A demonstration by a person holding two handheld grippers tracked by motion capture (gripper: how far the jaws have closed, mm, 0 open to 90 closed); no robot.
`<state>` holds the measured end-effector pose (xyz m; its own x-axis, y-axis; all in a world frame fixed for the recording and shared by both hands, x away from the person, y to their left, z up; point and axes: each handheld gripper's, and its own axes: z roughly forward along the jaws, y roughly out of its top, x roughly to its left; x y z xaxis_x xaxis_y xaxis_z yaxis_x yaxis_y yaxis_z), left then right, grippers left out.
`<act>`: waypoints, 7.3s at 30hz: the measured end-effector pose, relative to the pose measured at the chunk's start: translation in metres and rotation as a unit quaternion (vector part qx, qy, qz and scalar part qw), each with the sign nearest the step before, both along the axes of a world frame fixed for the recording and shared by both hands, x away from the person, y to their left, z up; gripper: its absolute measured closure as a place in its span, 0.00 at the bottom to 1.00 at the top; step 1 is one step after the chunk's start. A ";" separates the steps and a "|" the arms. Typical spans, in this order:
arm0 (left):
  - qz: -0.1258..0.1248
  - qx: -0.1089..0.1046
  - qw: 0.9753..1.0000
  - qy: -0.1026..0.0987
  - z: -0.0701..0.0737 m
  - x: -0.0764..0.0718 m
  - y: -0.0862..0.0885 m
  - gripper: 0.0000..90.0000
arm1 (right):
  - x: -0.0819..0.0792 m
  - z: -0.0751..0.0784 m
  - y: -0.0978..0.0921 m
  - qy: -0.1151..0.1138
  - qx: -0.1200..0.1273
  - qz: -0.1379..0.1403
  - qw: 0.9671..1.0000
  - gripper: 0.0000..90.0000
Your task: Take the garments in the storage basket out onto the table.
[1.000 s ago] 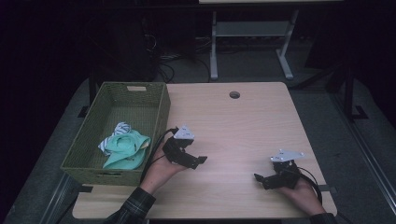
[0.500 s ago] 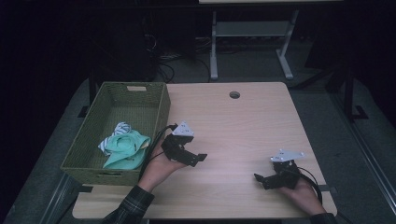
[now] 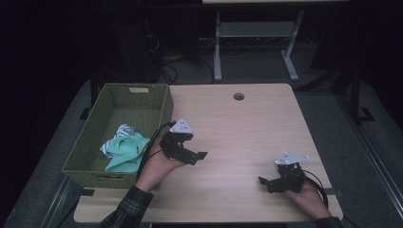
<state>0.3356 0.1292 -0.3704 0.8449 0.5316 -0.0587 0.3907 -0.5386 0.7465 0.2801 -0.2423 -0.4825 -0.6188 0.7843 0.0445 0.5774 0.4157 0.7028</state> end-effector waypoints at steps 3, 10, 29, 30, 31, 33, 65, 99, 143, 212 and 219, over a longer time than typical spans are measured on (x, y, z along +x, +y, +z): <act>0.006 -0.004 1.000 0.002 0.003 0.000 0.002 0.15 | 0.000 0.000 -0.001 -0.002 -0.003 0.004 1.000 0.02; 0.004 -0.001 1.000 0.000 0.007 0.003 0.008 0.15 | 0.000 0.000 -0.001 -0.002 -0.002 0.004 1.000 0.02; 0.020 0.000 1.000 -0.004 0.020 0.008 0.033 0.15 | 0.000 0.000 -0.001 -0.002 -0.001 0.001 1.000 0.02; 0.024 -0.005 1.000 -0.002 0.020 0.007 0.034 0.15 | 0.000 0.000 -0.001 -0.002 -0.002 0.002 1.000 0.02; 0.023 -0.004 1.000 -0.002 0.020 0.008 0.036 0.15 | 0.000 0.000 -0.001 -0.002 -0.002 0.002 1.000 0.02; 0.024 -0.002 1.000 0.000 0.021 0.008 0.039 0.15 | 0.000 0.000 -0.001 -0.002 -0.002 0.002 1.000 0.02; 0.078 0.006 0.997 -0.005 0.032 0.015 0.097 0.16 | 0.000 0.000 -0.001 0.000 -0.001 0.001 1.000 0.02; 0.151 0.022 0.988 -0.028 0.031 0.021 0.154 0.16 | 0.000 0.000 -0.001 -0.001 -0.003 0.002 1.000 0.02; 0.184 0.102 0.977 0.040 -0.035 0.048 0.165 0.21 | 0.000 0.000 -0.001 0.000 -0.001 0.001 1.000 0.02; 0.221 -0.100 0.970 -0.001 0.011 0.022 0.206 0.95 | 0.000 0.000 -0.001 -0.001 0.000 0.001 1.000 0.02; 0.216 -0.121 0.969 -0.017 0.022 0.017 0.208 0.95 | 0.000 0.000 -0.001 0.000 0.000 0.000 1.000 0.02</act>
